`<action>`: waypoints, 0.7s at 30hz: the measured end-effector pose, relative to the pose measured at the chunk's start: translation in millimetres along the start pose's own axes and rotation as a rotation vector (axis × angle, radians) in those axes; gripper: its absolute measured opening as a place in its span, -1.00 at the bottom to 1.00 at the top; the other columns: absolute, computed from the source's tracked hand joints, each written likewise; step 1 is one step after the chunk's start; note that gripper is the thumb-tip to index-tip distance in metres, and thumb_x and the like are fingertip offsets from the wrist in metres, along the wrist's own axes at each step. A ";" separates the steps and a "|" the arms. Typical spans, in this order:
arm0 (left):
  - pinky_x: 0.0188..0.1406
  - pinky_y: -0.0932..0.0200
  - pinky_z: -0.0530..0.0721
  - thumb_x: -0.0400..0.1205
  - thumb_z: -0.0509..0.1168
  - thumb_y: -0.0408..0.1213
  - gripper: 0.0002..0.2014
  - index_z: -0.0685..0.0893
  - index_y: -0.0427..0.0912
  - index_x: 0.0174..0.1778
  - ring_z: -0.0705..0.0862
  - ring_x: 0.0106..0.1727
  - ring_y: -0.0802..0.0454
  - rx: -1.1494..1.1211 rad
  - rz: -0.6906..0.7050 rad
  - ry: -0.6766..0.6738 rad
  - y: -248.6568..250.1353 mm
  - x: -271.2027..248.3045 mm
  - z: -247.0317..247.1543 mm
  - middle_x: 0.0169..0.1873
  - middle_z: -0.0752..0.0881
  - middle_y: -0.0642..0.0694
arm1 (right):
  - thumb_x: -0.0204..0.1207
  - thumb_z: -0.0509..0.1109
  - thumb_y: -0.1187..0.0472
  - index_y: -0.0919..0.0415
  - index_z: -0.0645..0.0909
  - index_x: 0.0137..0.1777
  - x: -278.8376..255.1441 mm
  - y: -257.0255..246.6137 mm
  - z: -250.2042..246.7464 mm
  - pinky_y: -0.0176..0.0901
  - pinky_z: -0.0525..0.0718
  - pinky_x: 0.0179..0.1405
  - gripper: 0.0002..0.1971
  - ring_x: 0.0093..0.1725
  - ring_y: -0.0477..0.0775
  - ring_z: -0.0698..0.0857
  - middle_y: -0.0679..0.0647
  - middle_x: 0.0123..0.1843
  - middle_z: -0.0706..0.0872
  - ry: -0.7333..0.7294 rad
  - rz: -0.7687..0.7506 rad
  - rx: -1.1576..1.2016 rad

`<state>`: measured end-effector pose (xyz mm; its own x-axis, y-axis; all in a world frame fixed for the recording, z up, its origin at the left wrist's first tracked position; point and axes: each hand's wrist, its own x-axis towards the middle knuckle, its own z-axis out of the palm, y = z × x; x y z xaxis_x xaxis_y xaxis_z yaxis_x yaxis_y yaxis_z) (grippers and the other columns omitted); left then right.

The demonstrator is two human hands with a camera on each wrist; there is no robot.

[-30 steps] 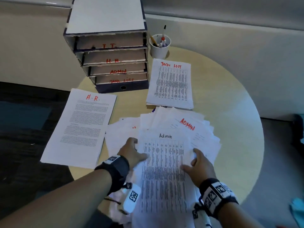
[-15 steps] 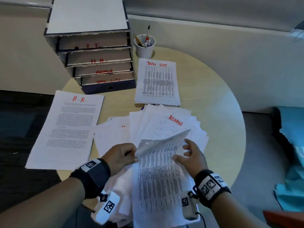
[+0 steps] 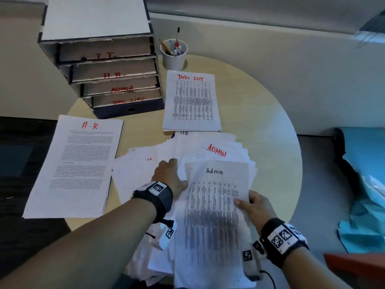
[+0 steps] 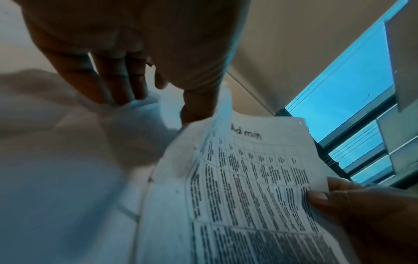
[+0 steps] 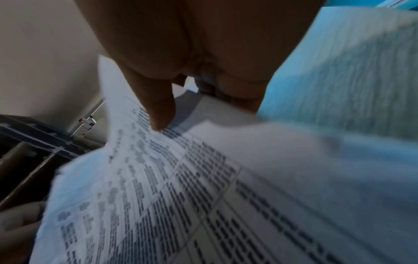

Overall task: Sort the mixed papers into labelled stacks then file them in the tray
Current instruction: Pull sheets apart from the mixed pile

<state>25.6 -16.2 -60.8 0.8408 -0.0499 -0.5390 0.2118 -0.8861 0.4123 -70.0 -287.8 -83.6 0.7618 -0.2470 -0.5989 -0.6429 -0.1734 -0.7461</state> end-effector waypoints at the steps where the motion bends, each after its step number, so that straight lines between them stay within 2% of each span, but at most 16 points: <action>1: -0.04 0.01 0.61 0.51 0.46 -0.07 -0.38 0.36 -0.12 0.42 0.62 0.14 -0.24 -0.017 -0.023 0.002 3.5 -1.2 3.8 0.21 0.53 -0.20 | 0.47 0.59 0.28 0.26 0.75 0.01 0.1 0.7 1.0 0.21 0.76 0.11 -0.85 -0.02 0.33 0.81 0.22 -0.10 0.86 0.018 -0.020 -0.045; 3: -0.16 0.08 0.60 0.53 0.44 -0.11 -0.49 0.38 -0.07 0.31 0.67 0.00 -0.18 -0.040 -0.041 0.003 0.0 -4.0 12.2 0.06 0.63 -0.13 | 0.36 0.64 0.05 0.32 0.68 -0.04 2.7 4.8 1.9 0.21 0.74 0.01 -0.64 -0.17 0.30 0.76 0.38 -0.10 0.78 0.037 -0.051 -0.120; 4: -0.18 0.10 0.62 0.53 0.43 -0.11 -0.57 0.41 -0.02 0.23 0.68 -0.08 -0.13 -0.037 -0.051 -0.011 -3.9 -7.3 15.1 -0.03 0.66 -0.07 | 0.32 0.63 -0.01 0.38 0.61 -0.10 4.7 8.6 1.2 0.15 0.72 -0.08 -0.55 -0.26 0.20 0.67 0.44 -0.15 0.71 0.025 -0.052 -0.138; 5: -0.21 0.12 0.63 0.53 0.41 -0.13 -0.67 0.43 0.02 0.12 0.68 -0.15 -0.09 -0.024 -0.060 -0.033 -7.5 -11.2 17.1 -0.11 0.68 -0.03 | 0.33 0.62 0.01 0.40 0.52 -0.18 4.2 8.0 1.8 0.09 0.67 -0.19 -0.54 -0.31 0.11 0.57 0.44 -0.25 0.62 0.013 -0.053 -0.162; 6: -0.25 0.15 0.63 0.52 0.38 -0.19 -0.76 0.45 0.04 0.00 0.65 -0.22 -0.05 -0.014 -0.059 -0.055 -11.6 -14.6 19.6 -0.18 0.68 -0.01 | 0.38 0.61 0.06 0.39 0.46 -0.23 4.0 8.8 3.0 0.00 0.58 -0.27 -0.56 -0.32 0.07 0.50 0.35 -0.33 0.54 -0.015 -0.065 -0.196; 7: -0.30 0.17 0.59 0.50 0.34 -0.27 -0.82 0.45 0.02 -0.12 0.61 -0.28 -0.04 -0.001 -0.049 -0.080 -14.8 -19.3 20.7 -0.24 0.66 -0.01 | 0.42 0.58 0.07 0.40 0.45 -0.23 2.3 8.3 4.7 -0.04 0.52 -0.29 -0.57 -0.32 0.06 0.48 0.28 -0.34 0.53 -0.045 -0.079 -0.237; 9: -0.37 0.17 0.48 0.45 0.26 -0.37 -0.84 0.40 -0.06 -0.28 0.50 -0.34 -0.06 0.004 -0.047 -0.139 -24.6 -27.0 20.8 -0.33 0.60 -0.05 | 0.40 0.53 -0.03 0.42 0.54 -0.15 -0.7 8.0 9.0 0.01 0.61 -0.29 -0.55 -0.31 0.09 0.58 0.33 -0.27 0.67 -0.091 -0.132 -0.341; 11: -0.39 0.19 0.43 0.45 0.27 -0.36 -0.87 0.43 -0.10 -0.27 0.49 -0.33 -0.06 -0.035 -0.049 -0.164 -36.8 -31.7 20.6 -0.33 0.59 -0.08 | 0.44 0.52 0.00 0.33 0.64 -0.11 -3.3 5.7 14.3 0.08 0.73 -0.15 -0.65 -0.21 0.17 0.73 0.24 -0.18 0.77 -0.132 -0.177 -0.449; 12: -0.35 0.19 0.47 0.48 0.29 -0.30 -0.92 0.51 -0.09 -0.17 0.55 -0.28 -0.06 -0.062 -0.032 -0.146 -42.7 -33.3 19.7 -0.25 0.65 -0.08 | 0.48 0.52 0.05 0.29 0.68 -0.10 -5.2 3.9 17.8 0.07 0.74 -0.09 -0.73 -0.13 0.18 0.76 0.19 -0.15 0.79 -0.155 -0.199 -0.482; 14: -0.19 0.09 0.61 0.54 0.26 -0.20 -0.80 0.56 0.00 0.08 0.63 -0.16 -0.08 -0.114 -0.031 -0.066 -54.9 -29.6 22.1 -0.04 0.75 -0.09 | 0.50 0.52 0.09 0.22 0.71 -0.10 -8.1 0.0 24.9 0.03 0.72 -0.04 -0.82 -0.07 0.16 0.75 0.12 -0.12 0.79 -0.208 -0.224 -0.510; 16: -0.16 0.04 0.66 0.54 0.21 -0.28 -0.83 0.58 0.01 0.01 0.55 -0.21 -0.03 -0.197 -0.039 0.005 -58.4 -25.6 21.7 -0.03 0.78 -0.14 | 0.50 0.54 0.12 0.22 0.69 -0.15 -11.8 -4.9 29.8 -0.03 0.67 -0.08 -0.83 -0.10 0.14 0.71 0.11 -0.13 0.74 -0.210 -0.260 -0.529; 18: -0.28 0.13 0.53 0.56 0.24 -0.32 -0.94 0.55 -0.09 -0.21 0.44 -0.28 -0.02 -0.264 -0.017 0.051 -51.3 -27.3 12.0 -0.25 0.72 -0.13 | 0.49 0.55 0.16 0.19 0.66 -0.18 -14.2 -9.9 29.1 -0.06 0.61 -0.11 -0.85 -0.11 0.11 0.67 0.11 -0.09 0.70 -0.078 -0.259 -0.484; 20: -0.40 0.17 0.35 0.59 0.35 -0.29 -0.75 0.45 -0.11 -0.38 0.41 -0.36 -0.04 -0.337 0.022 0.064 -47.1 -34.0 1.5 -0.44 0.54 -0.02 | 0.48 0.57 0.27 0.07 0.73 -0.14 -16.6 -16.2 18.7 -0.05 0.72 0.01 -0.90 -0.04 0.12 0.76 0.06 -0.03 0.80 0.040 -0.168 -0.231; 21: -0.40 0.19 0.37 0.60 0.40 -0.26 -0.76 0.52 -0.09 -0.36 0.49 -0.36 -0.01 -0.391 0.048 0.059 -47.2 -38.8 -2.3 -0.43 0.57 0.04 | 0.46 0.58 0.34 0.10 0.77 -0.11 -19.3 -18.4 10.8 0.00 0.76 0.04 -0.87 -0.03 0.18 0.80 0.12 -0.02 0.85 0.039 -0.124 -0.072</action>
<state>-15.8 28.7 -57.7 0.8792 -0.0505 -0.4737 0.3353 -0.6408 0.6907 -72.0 -269.5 -61.4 0.8329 -0.2565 -0.4904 -0.5492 -0.2726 -0.7900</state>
